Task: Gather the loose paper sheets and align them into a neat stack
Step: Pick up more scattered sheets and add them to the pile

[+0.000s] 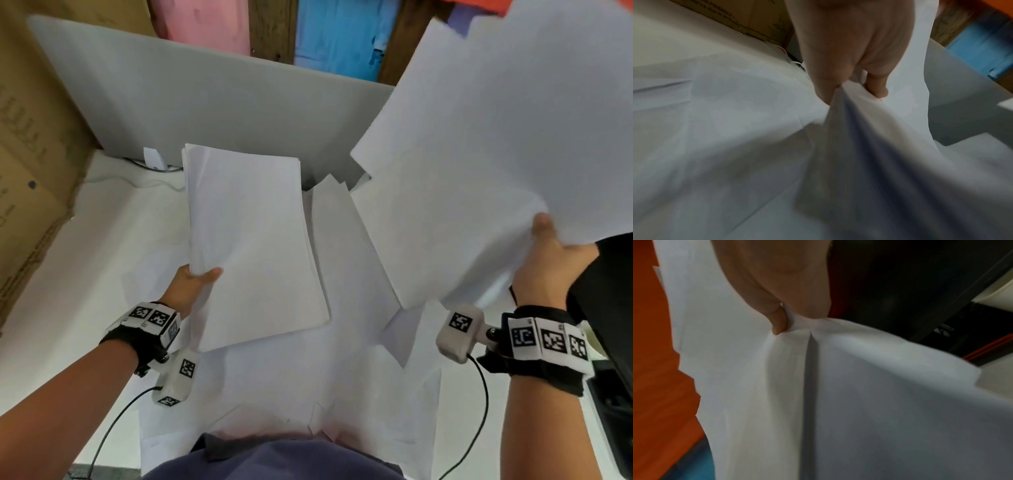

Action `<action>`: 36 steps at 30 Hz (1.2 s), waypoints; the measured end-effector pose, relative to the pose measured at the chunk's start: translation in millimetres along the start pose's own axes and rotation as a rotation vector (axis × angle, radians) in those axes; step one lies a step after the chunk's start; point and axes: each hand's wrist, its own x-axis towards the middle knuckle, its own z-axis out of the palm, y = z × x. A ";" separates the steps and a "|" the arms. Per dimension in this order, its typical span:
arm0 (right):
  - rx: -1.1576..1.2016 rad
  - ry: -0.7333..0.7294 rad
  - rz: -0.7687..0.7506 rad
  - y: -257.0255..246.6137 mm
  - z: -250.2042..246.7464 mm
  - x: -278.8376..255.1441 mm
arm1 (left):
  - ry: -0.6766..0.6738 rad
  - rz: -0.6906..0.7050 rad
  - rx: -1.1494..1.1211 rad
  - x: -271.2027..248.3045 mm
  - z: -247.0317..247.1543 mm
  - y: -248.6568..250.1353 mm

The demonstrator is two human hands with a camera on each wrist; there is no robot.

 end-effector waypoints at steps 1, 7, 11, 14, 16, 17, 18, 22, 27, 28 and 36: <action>0.015 -0.011 0.002 -4.0 0.4 2.7 | -0.001 0.007 0.001 -0.2 2.0 4.2; 0.025 -0.197 0.131 -7.5 25.2 -0.7 | -0.090 0.050 -0.026 -3.5 18.4 37.5; -0.074 -0.322 0.278 32.0 54.3 -32.7 | -0.217 0.091 -0.071 -14.9 36.8 54.4; -0.124 -0.433 0.435 56.0 65.0 -55.7 | -0.256 0.069 -0.122 -26.9 45.7 67.9; -0.139 -0.525 0.516 65.4 69.2 -62.3 | -0.261 -0.137 -0.189 -38.9 46.3 74.5; -0.138 -0.576 0.543 67.6 71.1 -64.8 | -0.148 -0.298 -0.074 -45.2 43.0 78.0; -0.121 -0.618 0.569 70.0 72.6 -67.1 | -0.083 -0.348 0.306 -53.2 40.1 79.5; -0.051 -0.792 0.647 70.8 77.9 -75.2 | -0.210 -0.008 1.143 -79.6 17.6 72.3; -0.064 -0.690 0.556 68.8 83.8 -79.2 | -0.011 -0.211 0.776 -61.2 27.1 77.4; -0.063 -0.672 0.538 69.5 84.5 -79.0 | 0.015 -0.302 0.388 -54.5 32.1 82.4; -0.060 -0.652 0.319 59.0 79.8 -76.0 | -0.356 0.047 -0.181 -41.5 44.0 101.0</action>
